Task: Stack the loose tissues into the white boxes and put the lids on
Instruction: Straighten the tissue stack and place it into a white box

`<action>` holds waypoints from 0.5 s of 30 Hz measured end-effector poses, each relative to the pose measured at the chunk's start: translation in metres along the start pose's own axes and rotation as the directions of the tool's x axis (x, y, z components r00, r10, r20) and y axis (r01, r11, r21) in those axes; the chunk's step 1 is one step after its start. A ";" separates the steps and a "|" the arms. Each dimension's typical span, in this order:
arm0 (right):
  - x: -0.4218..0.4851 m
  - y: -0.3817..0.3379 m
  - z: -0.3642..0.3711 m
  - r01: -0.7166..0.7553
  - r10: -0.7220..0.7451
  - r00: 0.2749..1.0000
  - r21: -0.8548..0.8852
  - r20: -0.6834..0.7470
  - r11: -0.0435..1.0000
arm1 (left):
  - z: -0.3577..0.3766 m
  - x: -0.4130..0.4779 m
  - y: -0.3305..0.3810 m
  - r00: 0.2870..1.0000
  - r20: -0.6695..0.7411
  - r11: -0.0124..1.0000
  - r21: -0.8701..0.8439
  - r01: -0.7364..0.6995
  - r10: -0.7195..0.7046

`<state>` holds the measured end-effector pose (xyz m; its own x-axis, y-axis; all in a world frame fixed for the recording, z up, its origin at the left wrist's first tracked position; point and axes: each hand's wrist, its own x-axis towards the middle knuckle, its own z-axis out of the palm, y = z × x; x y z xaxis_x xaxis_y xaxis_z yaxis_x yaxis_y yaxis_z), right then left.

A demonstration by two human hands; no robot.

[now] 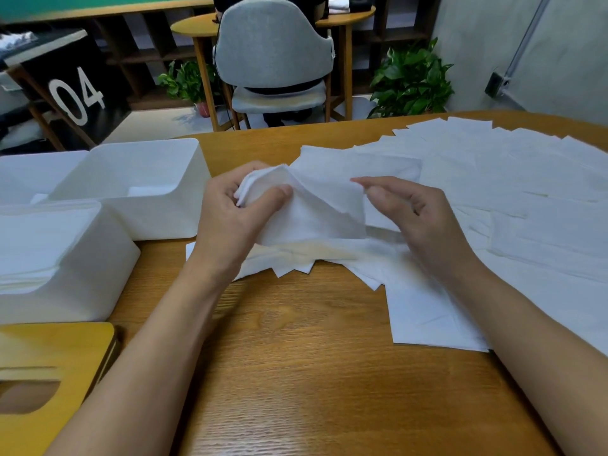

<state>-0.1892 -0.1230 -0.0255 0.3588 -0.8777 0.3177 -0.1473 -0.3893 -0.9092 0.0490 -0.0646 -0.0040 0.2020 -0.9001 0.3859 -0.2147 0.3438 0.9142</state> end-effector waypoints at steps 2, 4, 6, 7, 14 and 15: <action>-0.003 0.001 0.004 -0.050 0.038 0.994 0.117 0.102 0.992 | 0.007 -0.003 -0.003 0.998 0.031 0.995 0.081 0.054 -0.057; -0.005 0.002 0.007 -0.127 0.107 0.985 0.147 0.138 0.981 | 0.014 -0.005 -0.006 0.992 0.045 0.984 0.140 0.108 -0.115; -0.004 -0.002 0.010 -0.150 0.133 0.984 0.145 0.116 0.978 | 0.018 -0.005 -0.007 0.985 0.028 0.972 0.166 0.166 -0.173; -0.004 -0.002 0.009 -0.145 0.133 0.987 0.129 0.095 0.981 | 0.019 -0.005 -0.007 0.981 0.013 0.967 0.168 0.191 -0.196; -0.005 -0.003 0.012 -0.087 0.078 0.994 0.114 0.074 0.990 | 0.023 -0.006 -0.005 0.955 0.004 0.952 0.079 0.294 -0.295; -0.005 -0.002 0.013 -0.066 0.056 0.995 0.113 0.088 0.991 | 0.024 -0.007 -0.004 0.954 0.013 0.953 0.065 0.297 -0.298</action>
<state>-0.1788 -0.1147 -0.0290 0.4300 -0.8700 0.2413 -0.0656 -0.2967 -0.9527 0.0261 -0.0665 -0.0133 0.2448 -0.9650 0.0943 -0.2065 0.0431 0.9775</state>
